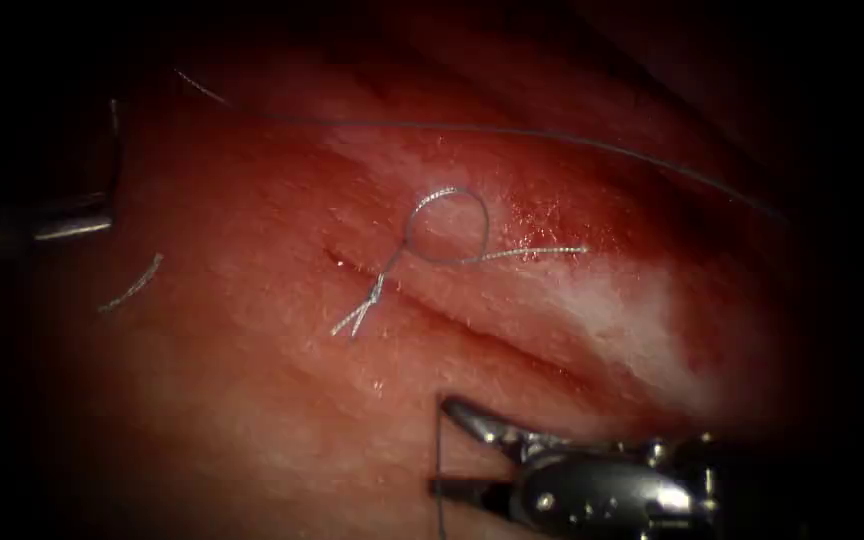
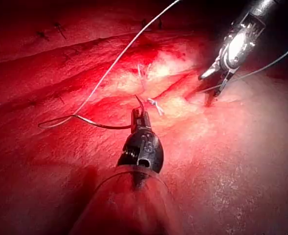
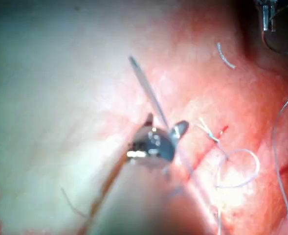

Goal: Wound Closure

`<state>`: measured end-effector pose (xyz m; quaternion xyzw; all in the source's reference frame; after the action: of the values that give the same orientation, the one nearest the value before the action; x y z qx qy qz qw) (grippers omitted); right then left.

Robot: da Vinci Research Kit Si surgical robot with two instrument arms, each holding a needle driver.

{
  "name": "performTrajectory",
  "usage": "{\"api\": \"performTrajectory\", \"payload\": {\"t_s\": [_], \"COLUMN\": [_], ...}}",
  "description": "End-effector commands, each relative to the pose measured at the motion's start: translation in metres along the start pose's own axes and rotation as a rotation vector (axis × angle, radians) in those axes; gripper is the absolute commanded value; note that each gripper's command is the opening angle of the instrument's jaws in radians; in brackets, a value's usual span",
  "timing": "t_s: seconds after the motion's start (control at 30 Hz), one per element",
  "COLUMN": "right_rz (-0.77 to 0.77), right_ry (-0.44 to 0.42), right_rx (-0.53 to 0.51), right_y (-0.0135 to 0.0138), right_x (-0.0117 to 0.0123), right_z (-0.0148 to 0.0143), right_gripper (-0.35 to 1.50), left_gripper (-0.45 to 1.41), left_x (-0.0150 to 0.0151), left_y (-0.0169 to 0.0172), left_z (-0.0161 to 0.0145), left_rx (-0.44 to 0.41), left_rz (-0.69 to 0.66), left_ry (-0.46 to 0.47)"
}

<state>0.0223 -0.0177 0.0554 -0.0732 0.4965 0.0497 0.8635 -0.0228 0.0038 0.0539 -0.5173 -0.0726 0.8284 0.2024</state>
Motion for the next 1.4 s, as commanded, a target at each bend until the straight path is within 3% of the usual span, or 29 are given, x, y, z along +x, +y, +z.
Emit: {"api": "performTrajectory", "payload": {"t_s": [0.03, 0.2, 0.23, 0.27, 0.3, 0.33, 0.5, 0.83, 1.03, 1.13, 1.4], "right_rz": [0.002, -0.002, 0.003, 0.003, -0.005, -0.007, -0.002, 0.031, 0.036, 0.034, 0.032], "right_ry": [-0.003, -0.019, -0.023, -0.023, -0.024, -0.023, -0.011, 0.116, 0.167, 0.183, 0.215], "right_rx": [0.002, 0.002, -0.001, -0.001, 0.001, 0.002, 0.059, 0.106, 0.159, 0.179, 0.214], "right_y": [-0.0003, -0.0004, -0.0005, -0.0005, -0.0008, -0.0009, -0.0014, -0.0062, -0.0102, -0.0114, -0.0128], "right_x": [-0.0011, -0.0033, -0.0042, -0.0042, -0.0049, -0.0051, -0.0045, 0.0042, 0.012, 0.0142, 0.017], "right_z": [0.0016, 0.0034, 0.0039, 0.0039, 0.0039, 0.0037, 0.0019, -0.0023, -0.0054, -0.0063, -0.0079], "right_gripper": [1.15, 1.08, 0.83, 0.83, 0.15, -0.33, -0.35, -0.35, -0.35, -0.35, -0.35], "left_gripper": [-0.45, -0.45, -0.45, -0.45, -0.45, -0.45, -0.45, -0.45, -0.45, -0.45, -0.45], "left_x": [-0.0005, -0.0006, -0.0007, -0.0007, -0.0007, -0.0007, -0.0007, -0.0008, -0.0008, -0.0008, -0.0008], "left_y": [0.0004, 0.0004, 0.0004, 0.0004, 0.0004, 0.0004, 0.0004, 0.0004, 0.0005, 0.0005, 0.0005], "left_z": [0.0006, 0.0007, 0.0007, 0.0007, 0.0007, 0.0007, 0.0007, 0.0007, 0.0007, 0.0007, 0.0006], "left_rx": [-0.002, -0.003, -0.002, -0.002, -0.002, -0.002, -0.004, -0.004, -0.004, -0.003, -0.006], "left_rz": [-0.001, 0.0, 0.0, 0.0, 0.0, 0.0, 0.001, 0.001, 0.001, 0.001, 0.002], "left_ry": [-0.001, -0.003, -0.003, -0.003, -0.003, -0.003, -0.006, -0.006, -0.006, -0.006, -0.008]}}
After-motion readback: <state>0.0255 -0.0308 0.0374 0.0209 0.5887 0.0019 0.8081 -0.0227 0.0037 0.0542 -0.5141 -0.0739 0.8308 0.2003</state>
